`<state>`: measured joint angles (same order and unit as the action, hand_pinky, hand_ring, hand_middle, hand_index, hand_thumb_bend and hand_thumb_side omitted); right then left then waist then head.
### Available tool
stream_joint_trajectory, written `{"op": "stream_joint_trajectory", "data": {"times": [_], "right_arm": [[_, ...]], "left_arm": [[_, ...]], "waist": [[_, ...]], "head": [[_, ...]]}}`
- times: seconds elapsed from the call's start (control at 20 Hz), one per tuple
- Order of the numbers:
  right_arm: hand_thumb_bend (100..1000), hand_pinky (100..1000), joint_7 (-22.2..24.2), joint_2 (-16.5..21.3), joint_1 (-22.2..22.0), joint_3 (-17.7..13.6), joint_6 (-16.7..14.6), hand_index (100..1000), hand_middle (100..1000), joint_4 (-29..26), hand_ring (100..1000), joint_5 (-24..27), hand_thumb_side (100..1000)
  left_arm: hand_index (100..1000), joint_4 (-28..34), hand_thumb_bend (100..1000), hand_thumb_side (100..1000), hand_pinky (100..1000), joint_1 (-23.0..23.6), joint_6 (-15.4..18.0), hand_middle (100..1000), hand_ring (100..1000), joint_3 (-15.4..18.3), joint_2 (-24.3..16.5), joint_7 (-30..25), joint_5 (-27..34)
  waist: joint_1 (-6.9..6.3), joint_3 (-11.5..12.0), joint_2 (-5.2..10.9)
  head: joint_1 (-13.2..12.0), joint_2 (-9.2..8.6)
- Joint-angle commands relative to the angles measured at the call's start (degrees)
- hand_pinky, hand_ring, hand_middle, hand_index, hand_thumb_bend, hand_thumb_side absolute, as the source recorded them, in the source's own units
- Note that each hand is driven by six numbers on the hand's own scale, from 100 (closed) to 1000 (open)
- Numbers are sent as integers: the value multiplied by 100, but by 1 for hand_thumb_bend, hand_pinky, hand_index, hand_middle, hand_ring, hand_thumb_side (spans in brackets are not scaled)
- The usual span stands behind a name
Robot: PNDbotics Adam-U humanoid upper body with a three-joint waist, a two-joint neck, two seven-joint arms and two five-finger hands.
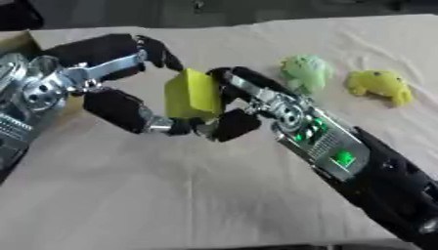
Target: Pick up the objects with one hand, pass them to the other hand, and then place them into the box on the other side of the table.
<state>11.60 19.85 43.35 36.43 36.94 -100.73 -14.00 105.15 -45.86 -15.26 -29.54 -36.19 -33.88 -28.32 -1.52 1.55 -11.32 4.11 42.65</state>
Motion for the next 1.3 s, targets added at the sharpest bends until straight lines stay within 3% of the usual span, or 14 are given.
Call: {"op": "stream_joint_trajectory", "data": {"times": [0.05,0.15,0.2,0.5,1.1,1.3], "right_arm": [[100,762,-1,-2,84,-40,-43,510,469,-49,543,8,192],[100,761,-2,9,64,-55,-50,510,468,-77,543,9,193],[100,762,-2,19,53,-62,-52,510,468,-99,543,13,191],[100,762,82,41,66,-109,37,510,469,-356,543,-88,184],[100,761,146,48,86,-115,86,509,469,-408,543,-99,184],[100,761,149,42,96,-120,81,509,469,-419,542,-90,183]], "left_arm": [[860,-11,691,651,770,-71,-17,787,834,70,-52,22,-89],[860,-32,719,644,773,-64,-30,788,835,84,-49,31,-152],[858,-43,650,661,772,-58,-40,787,834,96,-44,39,-188],[853,-116,578,677,767,-63,-90,783,832,59,17,119,-254],[850,-127,548,689,759,-85,-92,780,830,14,73,144,-102],[846,-162,517,651,756,-97,-63,778,828,3,104,122,-101]], "waist": [[0,-2,137],[1,-4,136],[2,-5,136],[3,-12,137],[5,-12,128],[8,-16,129]], "head": [[-27,-12],[-38,-20],[-44,-24],[-59,-43],[-67,-50],[-65,-54]]}}
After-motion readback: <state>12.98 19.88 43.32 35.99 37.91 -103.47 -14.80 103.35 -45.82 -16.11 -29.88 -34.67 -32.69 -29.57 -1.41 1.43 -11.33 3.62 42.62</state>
